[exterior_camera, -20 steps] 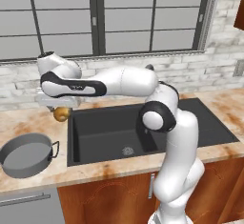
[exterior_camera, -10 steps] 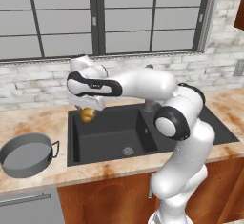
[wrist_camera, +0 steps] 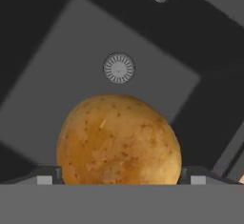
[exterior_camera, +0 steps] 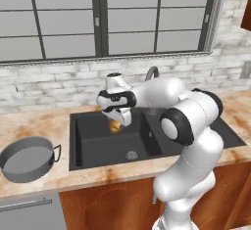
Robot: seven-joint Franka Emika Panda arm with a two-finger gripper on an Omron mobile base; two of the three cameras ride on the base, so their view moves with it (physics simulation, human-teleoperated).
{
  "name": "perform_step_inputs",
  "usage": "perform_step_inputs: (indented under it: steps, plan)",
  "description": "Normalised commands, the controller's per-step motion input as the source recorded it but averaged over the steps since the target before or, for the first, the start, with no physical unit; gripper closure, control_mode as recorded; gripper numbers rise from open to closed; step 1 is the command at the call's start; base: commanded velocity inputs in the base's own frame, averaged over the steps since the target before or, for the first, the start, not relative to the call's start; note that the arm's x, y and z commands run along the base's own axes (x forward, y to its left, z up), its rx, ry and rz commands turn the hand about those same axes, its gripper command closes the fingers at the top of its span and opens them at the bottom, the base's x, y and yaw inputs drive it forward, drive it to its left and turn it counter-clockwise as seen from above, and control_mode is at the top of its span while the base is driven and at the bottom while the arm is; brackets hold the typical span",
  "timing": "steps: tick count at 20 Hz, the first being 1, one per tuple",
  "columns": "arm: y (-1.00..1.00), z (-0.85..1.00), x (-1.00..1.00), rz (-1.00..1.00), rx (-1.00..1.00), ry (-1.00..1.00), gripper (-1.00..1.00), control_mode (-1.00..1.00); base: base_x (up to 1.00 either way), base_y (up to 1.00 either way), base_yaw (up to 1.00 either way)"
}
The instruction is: Dump the potato from the pot into the sink. Then turn on the water and wash the potato. Then turn off the water and put the potato back in the pot.
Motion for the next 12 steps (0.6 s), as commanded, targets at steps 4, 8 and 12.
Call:
perform_step_inputs:
  steps: [4, 8, 12]
  plan:
    - [-0.22, -0.66, 0.73, -0.07, -0.01, -0.02, 1.0, -1.0, 0.0, 0.0, 0.0]
    - [-0.13, -0.52, 0.8, -0.01, -0.01, -0.11, 1.0, -1.0, 0.0, 0.0, 0.0]
    - [-0.06, -0.59, 0.72, 0.0, -0.02, -0.15, 1.0, -1.0, 0.0, 0.0, 0.0]
